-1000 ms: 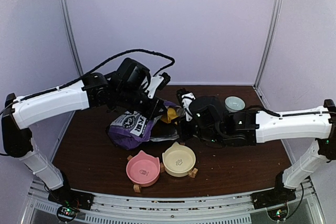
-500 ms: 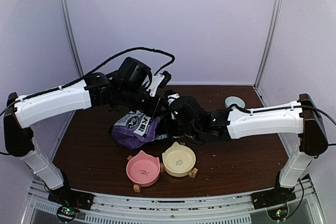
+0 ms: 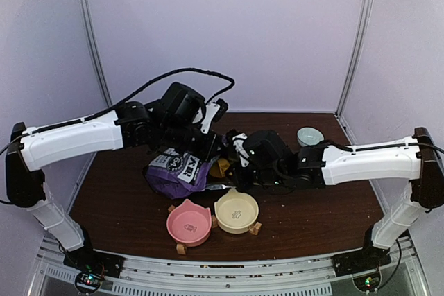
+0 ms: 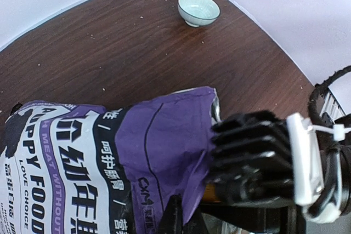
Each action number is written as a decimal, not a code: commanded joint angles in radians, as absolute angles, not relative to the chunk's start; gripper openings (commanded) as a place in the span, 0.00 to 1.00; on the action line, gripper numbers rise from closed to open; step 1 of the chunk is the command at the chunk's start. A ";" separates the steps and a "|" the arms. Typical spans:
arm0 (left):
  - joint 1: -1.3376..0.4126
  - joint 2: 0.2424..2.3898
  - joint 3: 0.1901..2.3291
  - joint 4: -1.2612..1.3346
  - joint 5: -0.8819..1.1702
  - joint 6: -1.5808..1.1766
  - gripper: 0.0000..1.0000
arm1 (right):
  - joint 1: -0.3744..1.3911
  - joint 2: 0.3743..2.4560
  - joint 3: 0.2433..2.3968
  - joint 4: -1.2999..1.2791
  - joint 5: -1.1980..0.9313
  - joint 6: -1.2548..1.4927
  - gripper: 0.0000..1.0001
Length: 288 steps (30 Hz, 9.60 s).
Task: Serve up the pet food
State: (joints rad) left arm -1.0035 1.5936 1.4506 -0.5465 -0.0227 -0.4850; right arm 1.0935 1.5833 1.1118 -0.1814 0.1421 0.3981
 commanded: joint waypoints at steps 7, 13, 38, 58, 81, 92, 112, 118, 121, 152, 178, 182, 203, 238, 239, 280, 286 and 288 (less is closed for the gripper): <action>-0.991 1.515 1.429 -0.445 0.000 -0.497 0.24 | 1.063 1.589 1.087 -0.224 0.286 0.516 0.12; -0.920 1.360 1.283 -0.498 -0.144 -0.501 0.68 | 1.056 1.636 1.134 -0.213 0.291 0.500 0.12; -0.308 1.445 0.829 -0.208 0.346 -0.511 0.64 | 1.016 1.800 1.296 -0.228 -0.122 0.420 0.12; -0.306 1.466 0.817 -0.212 0.288 -0.523 0.13 | 0.967 1.694 1.319 -0.208 -0.565 0.561 0.11; -0.612 1.187 1.278 -0.717 0.048 -0.359 0.79 | 0.905 1.583 1.154 0.275 -0.621 0.948 0.11; -0.951 1.294 1.460 -0.818 -0.158 -0.448 0.87 | 0.905 1.611 1.135 0.404 -0.570 1.020 0.12; -0.982 1.453 1.541 -0.913 -0.401 -0.416 0.73 | 0.904 1.605 1.115 0.397 -0.544 1.023 0.12; -0.982 1.431 1.534 -0.916 -0.422 -0.450 0.24 | 0.894 1.565 1.060 0.440 -0.529 1.053 0.12; -0.982 1.424 1.542 -0.916 -0.434 -0.457 0.08 | 0.884 1.544 1.022 0.482 -0.531 1.085 0.12; -0.941 1.475 1.678 -0.868 -0.422 -0.396 0.00 | 0.792 1.252 0.797 0.521 -0.519 1.230 0.12; -0.812 1.349 1.478 -0.760 -0.292 -0.476 0.00 | 0.809 0.764 0.545 0.060 -0.576 1.102 0.12; -0.788 1.331 1.463 -0.730 -0.231 -0.488 0.00 | 0.810 0.704 0.446 0.070 -0.539 1.129 0.13; -0.777 1.321 1.430 -0.715 -0.176 -0.498 0.00 | 0.812 0.761 0.389 -0.040 -0.532 1.024 0.12; -0.767 1.279 1.388 -0.713 -0.169 -0.488 0.00 | 0.812 0.813 0.603 -0.365 -0.492 0.867 0.12; -0.768 1.279 1.388 -0.714 -0.169 -0.489 0.00 | 0.812 0.812 0.609 -0.377 -0.488 0.861 0.12; -0.764 1.281 1.378 -0.698 -0.143 -0.485 0.00 | 0.985 0.997 0.966 -0.768 -0.185 0.583 0.12; -0.764 1.272 1.371 -0.699 -0.144 -0.482 0.00 | 1.004 1.012 1.006 -0.799 -0.146 0.571 0.12; -0.764 1.267 1.364 -0.693 -0.140 -0.476 0.00 | 1.004 1.002 1.008 -0.795 -0.140 0.573 0.11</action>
